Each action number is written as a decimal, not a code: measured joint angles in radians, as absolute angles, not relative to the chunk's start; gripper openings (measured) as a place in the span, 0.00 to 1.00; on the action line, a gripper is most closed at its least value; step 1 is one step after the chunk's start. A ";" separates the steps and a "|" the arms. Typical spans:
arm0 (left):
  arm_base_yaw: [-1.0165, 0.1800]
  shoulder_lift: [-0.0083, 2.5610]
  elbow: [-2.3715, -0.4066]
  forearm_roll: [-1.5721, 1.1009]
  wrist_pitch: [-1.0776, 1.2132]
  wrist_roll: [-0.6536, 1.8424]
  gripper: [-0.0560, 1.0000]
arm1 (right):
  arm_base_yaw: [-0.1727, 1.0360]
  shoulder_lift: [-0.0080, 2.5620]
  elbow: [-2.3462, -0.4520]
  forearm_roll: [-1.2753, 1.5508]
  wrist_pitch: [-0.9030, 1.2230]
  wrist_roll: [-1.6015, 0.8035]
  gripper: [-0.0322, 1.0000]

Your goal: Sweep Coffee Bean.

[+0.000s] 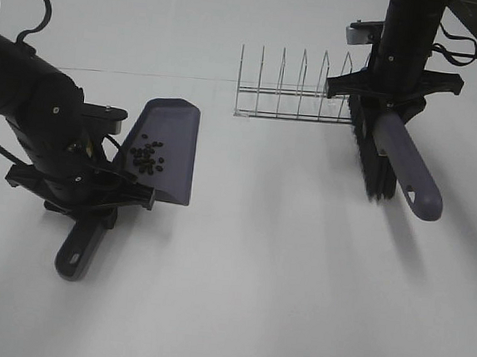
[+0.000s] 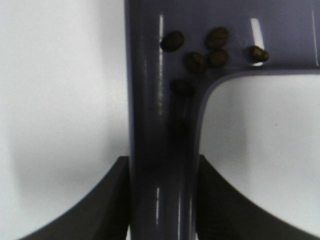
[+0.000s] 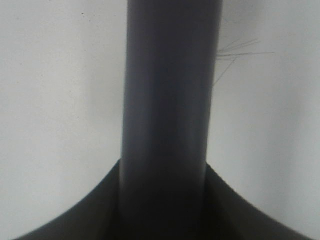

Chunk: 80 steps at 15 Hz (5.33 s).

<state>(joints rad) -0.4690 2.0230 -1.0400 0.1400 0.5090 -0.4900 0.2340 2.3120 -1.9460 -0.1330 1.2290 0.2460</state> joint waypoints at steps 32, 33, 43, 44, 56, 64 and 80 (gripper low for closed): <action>-0.469 2.025 -1.046 0.137 0.532 -0.490 0.38 | 0.232 2.537 -2.335 -0.144 1.230 0.237 0.69; -0.469 2.025 -1.046 0.137 0.533 -0.490 0.38 | 0.232 2.537 -2.346 -0.144 1.228 0.237 0.69; -0.469 2.025 -1.046 0.137 0.534 -0.490 0.38 | 0.232 2.468 -2.369 -0.113 1.228 0.200 0.69; -0.469 2.025 -1.046 0.137 0.534 -0.490 0.38 | 0.232 2.441 -2.369 -0.113 1.228 0.199 0.69; -0.469 2.005 -1.049 0.038 0.532 -0.463 0.38 | 0.330 1.953 -1.907 -0.074 1.219 0.168 0.69; -0.530 2.020 -1.106 0.027 0.516 -0.456 0.38 | 0.339 1.583 -1.398 -0.049 1.101 0.193 0.69; -0.530 1.654 -1.118 0.096 0.824 -0.434 0.74 | 0.339 1.175 -0.960 -0.042 1.068 0.195 0.69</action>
